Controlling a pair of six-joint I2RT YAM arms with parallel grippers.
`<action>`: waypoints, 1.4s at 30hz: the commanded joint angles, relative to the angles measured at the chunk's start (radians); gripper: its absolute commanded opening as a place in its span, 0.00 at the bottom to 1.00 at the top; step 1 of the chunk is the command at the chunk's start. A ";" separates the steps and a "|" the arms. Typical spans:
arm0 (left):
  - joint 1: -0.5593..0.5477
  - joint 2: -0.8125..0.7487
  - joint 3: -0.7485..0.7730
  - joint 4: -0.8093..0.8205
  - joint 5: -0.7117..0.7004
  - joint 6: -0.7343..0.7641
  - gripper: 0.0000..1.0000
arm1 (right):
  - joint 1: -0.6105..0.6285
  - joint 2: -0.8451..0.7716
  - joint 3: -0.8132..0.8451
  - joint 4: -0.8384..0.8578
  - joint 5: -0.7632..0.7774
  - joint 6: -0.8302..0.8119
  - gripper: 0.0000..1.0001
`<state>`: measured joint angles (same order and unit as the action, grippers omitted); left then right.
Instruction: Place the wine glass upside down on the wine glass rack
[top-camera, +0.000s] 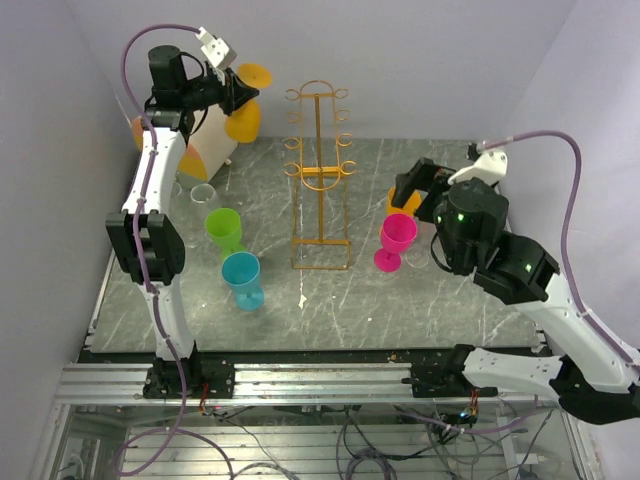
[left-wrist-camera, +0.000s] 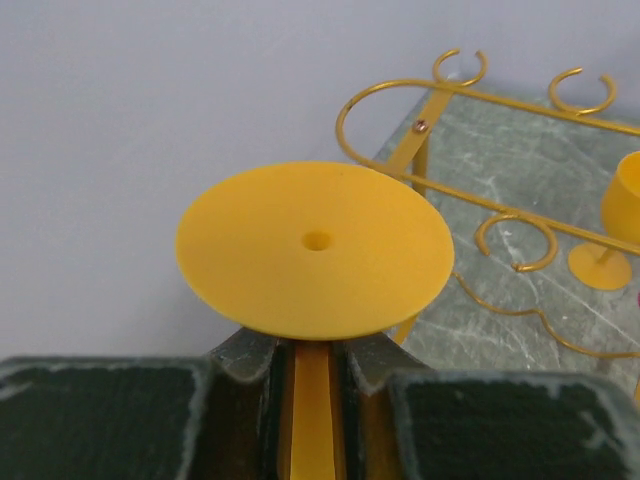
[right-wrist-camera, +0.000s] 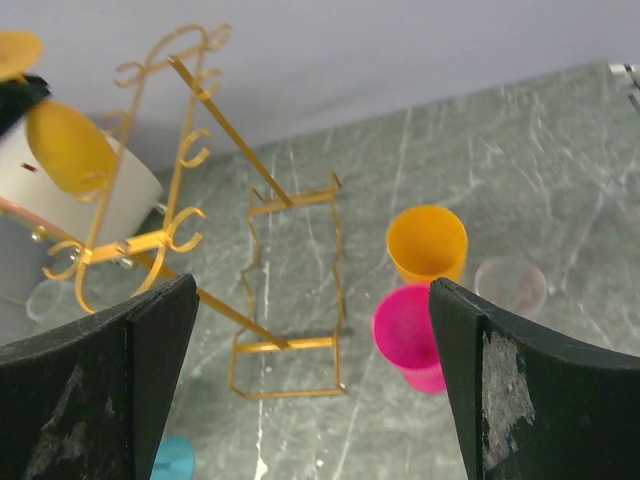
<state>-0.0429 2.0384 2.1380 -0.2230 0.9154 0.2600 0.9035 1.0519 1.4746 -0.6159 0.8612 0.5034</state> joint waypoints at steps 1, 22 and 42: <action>-0.008 0.058 0.070 0.251 0.179 -0.170 0.07 | -0.001 -0.116 -0.089 -0.101 0.042 0.145 0.99; -0.030 0.281 0.253 0.273 0.272 -0.305 0.07 | 0.000 -0.167 -0.102 -0.137 0.033 0.179 0.98; -0.084 0.291 0.265 0.148 0.200 -0.154 0.07 | -0.001 -0.182 -0.120 -0.131 0.045 0.170 0.99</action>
<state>-0.1219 2.3428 2.3707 -0.1028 1.1252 0.0933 0.9031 0.8814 1.3632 -0.7532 0.8867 0.6731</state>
